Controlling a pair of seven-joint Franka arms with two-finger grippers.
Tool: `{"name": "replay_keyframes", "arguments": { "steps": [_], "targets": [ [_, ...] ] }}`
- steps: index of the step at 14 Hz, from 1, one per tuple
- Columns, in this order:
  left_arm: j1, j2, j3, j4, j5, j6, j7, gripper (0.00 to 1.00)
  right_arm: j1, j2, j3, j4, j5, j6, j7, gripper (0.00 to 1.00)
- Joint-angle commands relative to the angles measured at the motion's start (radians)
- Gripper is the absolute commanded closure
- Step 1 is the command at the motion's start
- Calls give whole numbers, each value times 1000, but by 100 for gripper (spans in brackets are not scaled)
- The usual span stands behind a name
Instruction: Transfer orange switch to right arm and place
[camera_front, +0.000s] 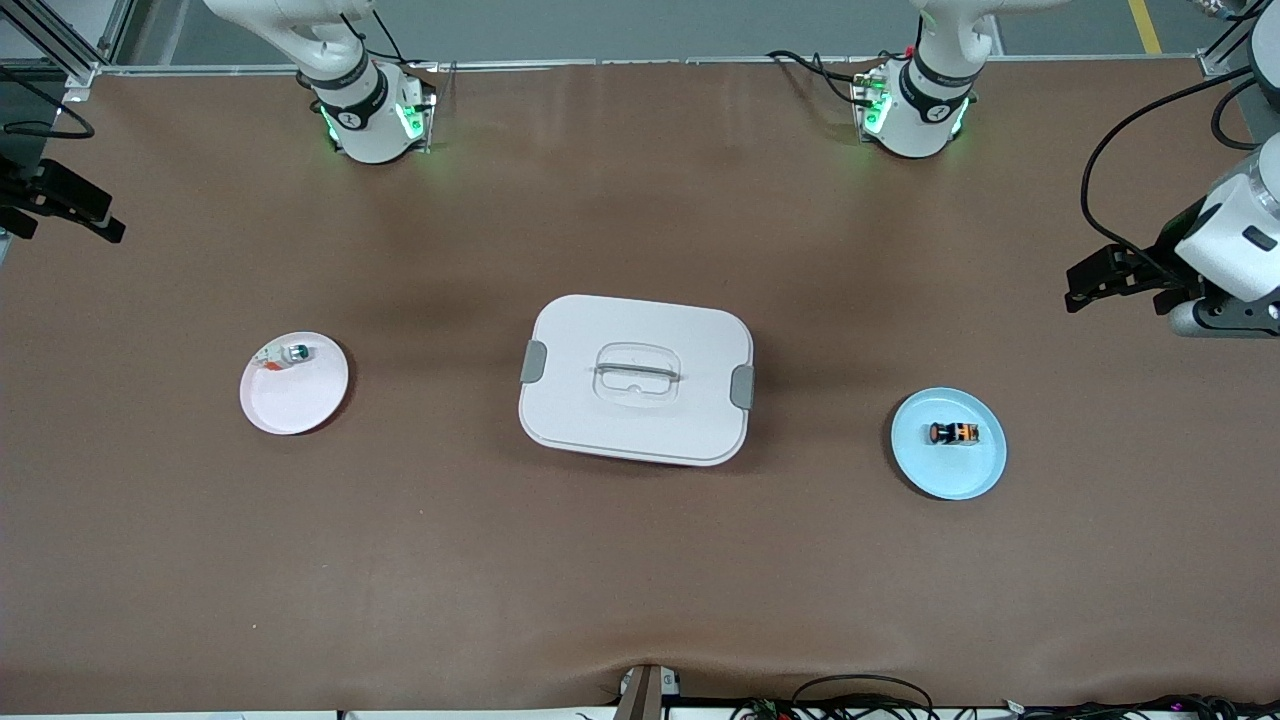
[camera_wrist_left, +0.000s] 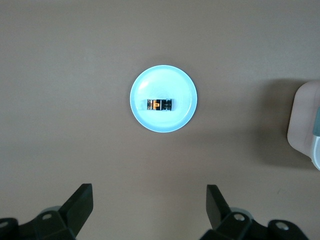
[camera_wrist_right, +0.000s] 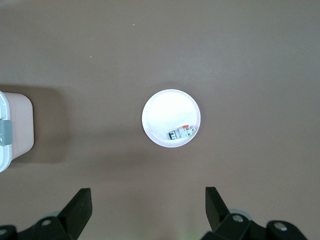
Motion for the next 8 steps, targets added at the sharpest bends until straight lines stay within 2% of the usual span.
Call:
{"name": "replay_keyframes", "arguments": {
  "steps": [1,8],
  "targets": [
    [4,6,-5,16,21,-23,24,0,2,-18,-1,-11,-14,5,-5,0],
    [3,-1,-6,18,6,-46,5,0,-1,-18,-1,-11,-14,3,-5,0]
  ]
}}
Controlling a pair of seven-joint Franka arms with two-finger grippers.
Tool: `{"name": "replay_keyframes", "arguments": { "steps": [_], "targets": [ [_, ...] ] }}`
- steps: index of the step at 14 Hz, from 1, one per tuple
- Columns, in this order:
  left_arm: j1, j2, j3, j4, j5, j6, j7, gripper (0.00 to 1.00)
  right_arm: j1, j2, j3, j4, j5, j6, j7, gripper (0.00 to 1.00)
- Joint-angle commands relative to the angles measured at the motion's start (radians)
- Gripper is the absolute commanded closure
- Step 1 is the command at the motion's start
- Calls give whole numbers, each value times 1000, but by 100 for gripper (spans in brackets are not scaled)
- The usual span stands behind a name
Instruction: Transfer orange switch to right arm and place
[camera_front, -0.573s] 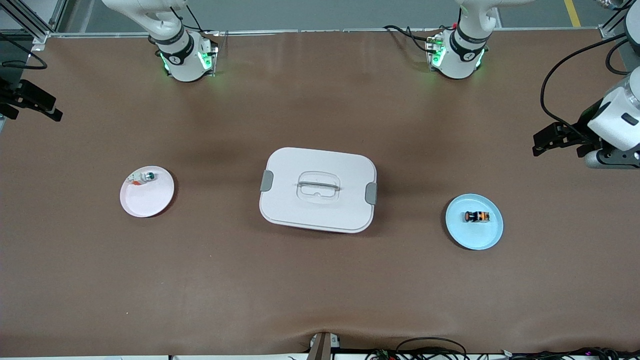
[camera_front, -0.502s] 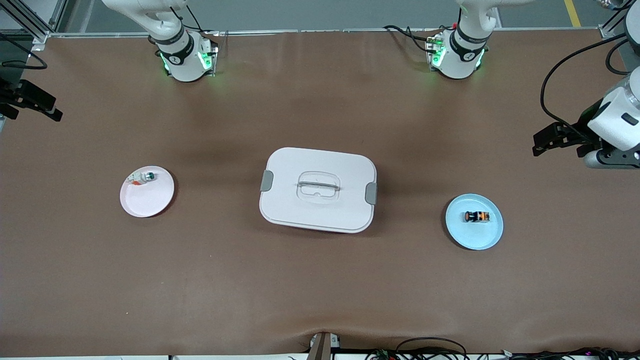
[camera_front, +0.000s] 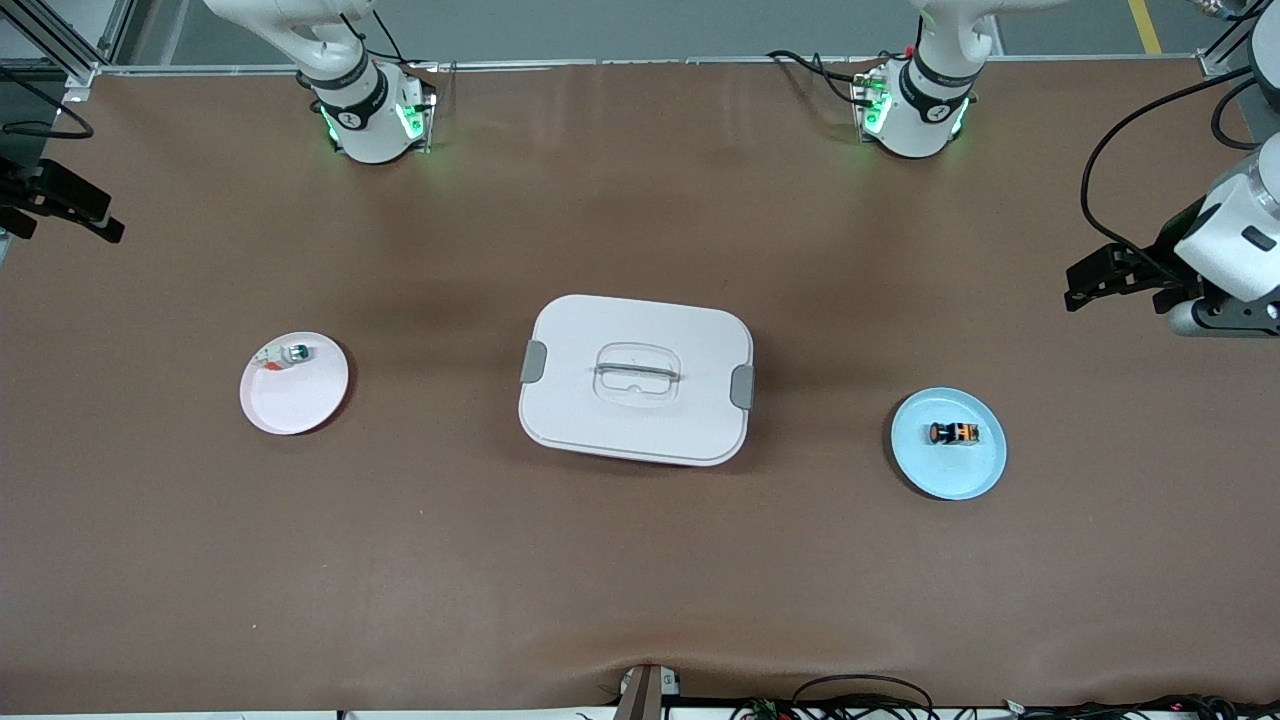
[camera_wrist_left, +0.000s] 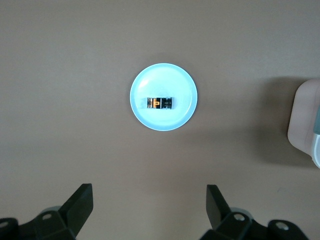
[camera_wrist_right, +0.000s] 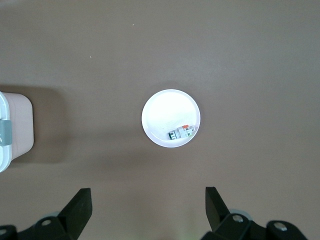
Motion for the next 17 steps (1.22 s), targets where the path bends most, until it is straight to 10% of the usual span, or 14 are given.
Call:
{"name": "replay_keyframes", "arguments": {
  "steps": [1,10,17],
  "targets": [
    [2,0,-12,17,4,-42,-10,0,0,-18,0,-11,-16,3,-5,0],
    [15,155,-17,7,9,-15,-24,0,-3,23,-1,38,-16,-4,6,0],
    [12,223,-17,-172,14,324,-4,0,7,70,0,39,-60,5,-4,0]
  ]
}}
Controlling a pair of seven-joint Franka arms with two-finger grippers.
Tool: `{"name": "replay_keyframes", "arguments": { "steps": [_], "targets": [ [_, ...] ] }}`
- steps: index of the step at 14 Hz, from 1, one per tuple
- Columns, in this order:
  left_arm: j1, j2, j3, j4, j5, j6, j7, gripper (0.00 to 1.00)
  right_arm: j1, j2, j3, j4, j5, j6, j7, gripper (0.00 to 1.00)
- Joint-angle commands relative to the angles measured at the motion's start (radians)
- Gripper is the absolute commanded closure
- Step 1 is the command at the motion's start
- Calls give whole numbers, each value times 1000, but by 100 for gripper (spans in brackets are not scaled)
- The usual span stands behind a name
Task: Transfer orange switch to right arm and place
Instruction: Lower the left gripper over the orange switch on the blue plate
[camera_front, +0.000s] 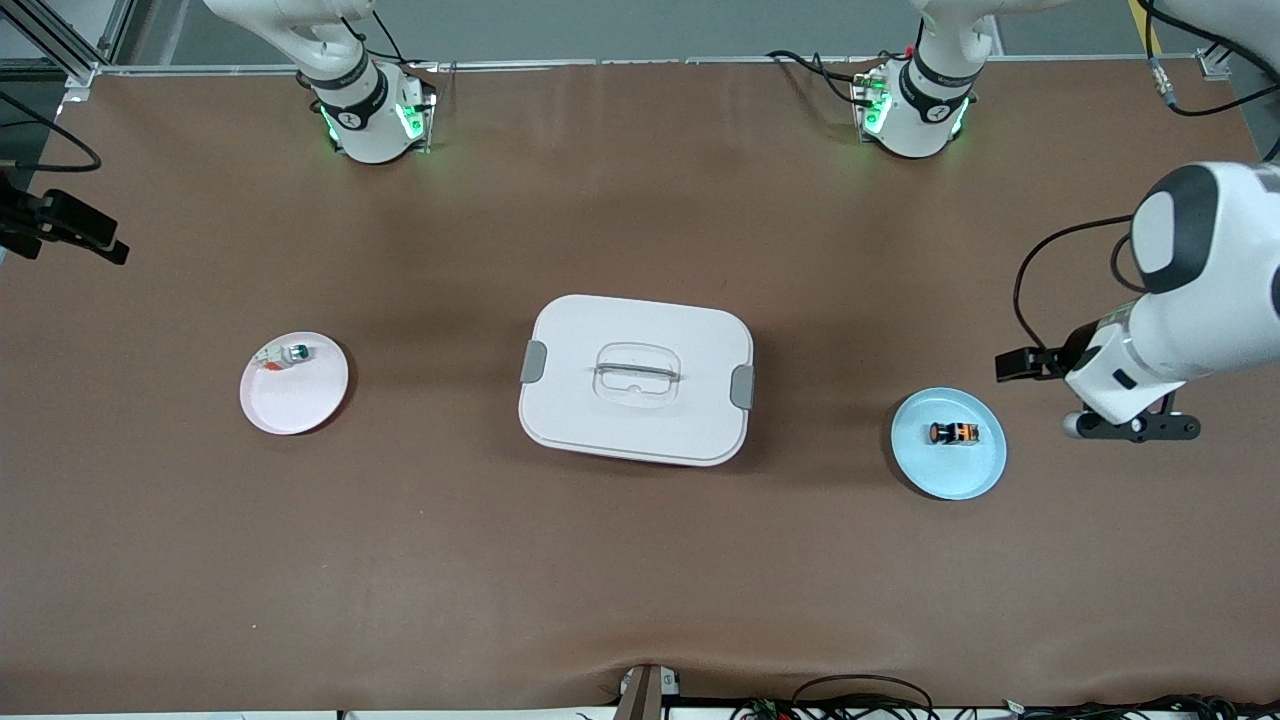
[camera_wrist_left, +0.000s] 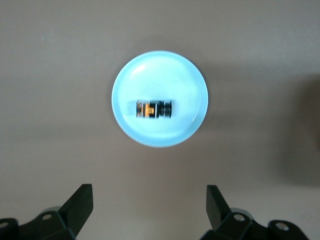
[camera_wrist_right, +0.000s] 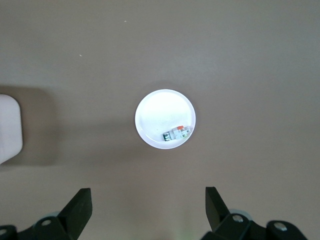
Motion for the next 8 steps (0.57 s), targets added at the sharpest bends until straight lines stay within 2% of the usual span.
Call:
{"name": "replay_keyframes", "arguments": {
  "steps": [1,4,8],
  "targets": [
    [3,-9,-7,-106,14,148,11,0,7,3,3,14,-32,-2,-4,0],
    [0,9,-7,-200,20,300,12,0,10,3,5,22,-29,-3,-2,0],
    [-1,101,-7,-220,101,403,12,0,10,2,5,22,-16,-9,-2,0]
  ]
}}
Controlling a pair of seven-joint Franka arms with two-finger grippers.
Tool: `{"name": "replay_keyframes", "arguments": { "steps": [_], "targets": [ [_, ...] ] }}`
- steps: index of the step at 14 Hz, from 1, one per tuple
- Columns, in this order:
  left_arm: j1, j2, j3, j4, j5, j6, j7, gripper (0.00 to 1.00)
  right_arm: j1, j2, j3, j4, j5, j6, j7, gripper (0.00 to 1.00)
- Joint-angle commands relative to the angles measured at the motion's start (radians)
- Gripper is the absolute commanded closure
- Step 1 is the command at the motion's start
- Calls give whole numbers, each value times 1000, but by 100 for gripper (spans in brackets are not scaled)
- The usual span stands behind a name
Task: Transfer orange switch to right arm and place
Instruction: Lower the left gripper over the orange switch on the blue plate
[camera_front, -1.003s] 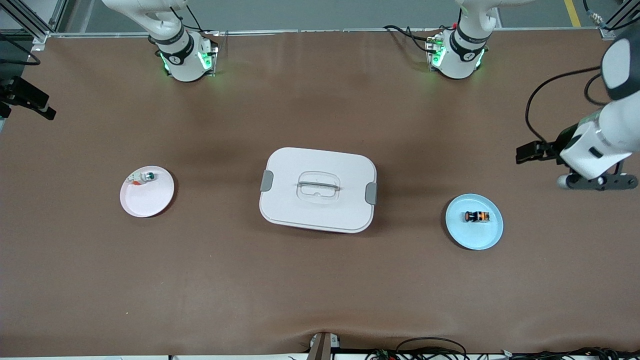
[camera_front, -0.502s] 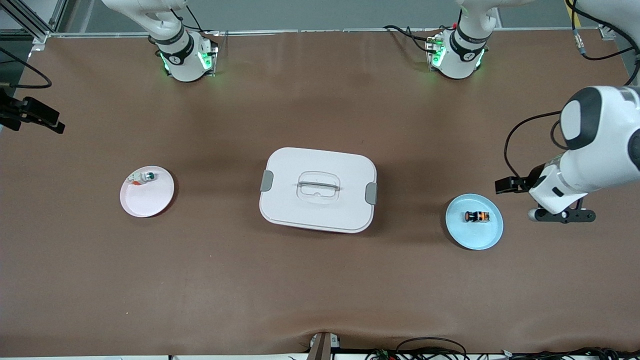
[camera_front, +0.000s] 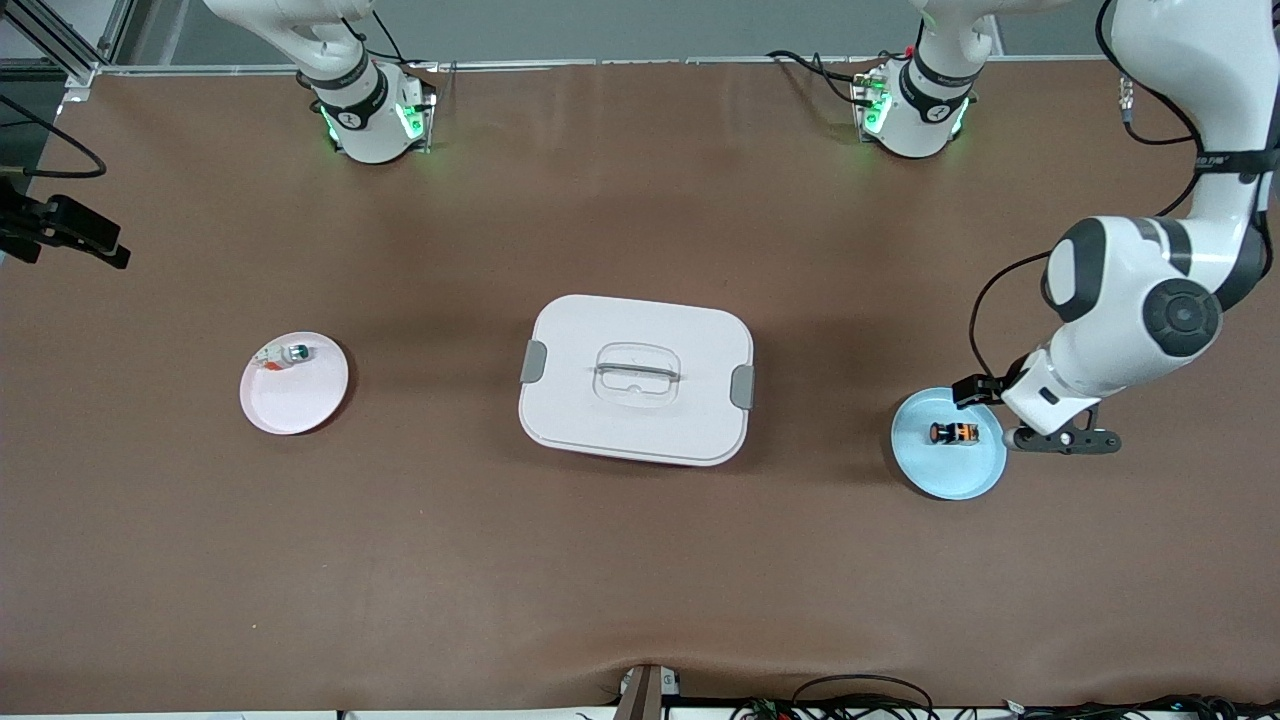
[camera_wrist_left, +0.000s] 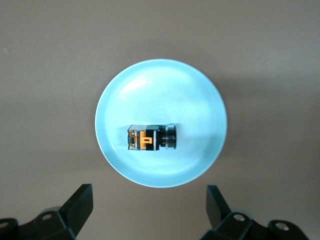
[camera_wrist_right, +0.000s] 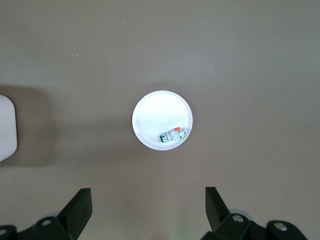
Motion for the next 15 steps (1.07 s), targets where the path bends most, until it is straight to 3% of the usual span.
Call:
{"name": "replay_keyframes", "arguments": {
  "steps": [1,5,8,15],
  "targets": [
    [5,58,-6,-13,48,86,6,0,5,-2,0,11,-8,-13,-2,0],
    [8,121,-6,-22,54,175,6,0,15,-1,0,14,-7,-10,-2,0],
    [14,155,-6,-19,118,177,6,0,15,-1,0,48,-18,-12,3,0],
    [16,207,-7,-7,122,201,-9,0,12,-12,-2,7,-9,-56,116,0]
  ]
}}
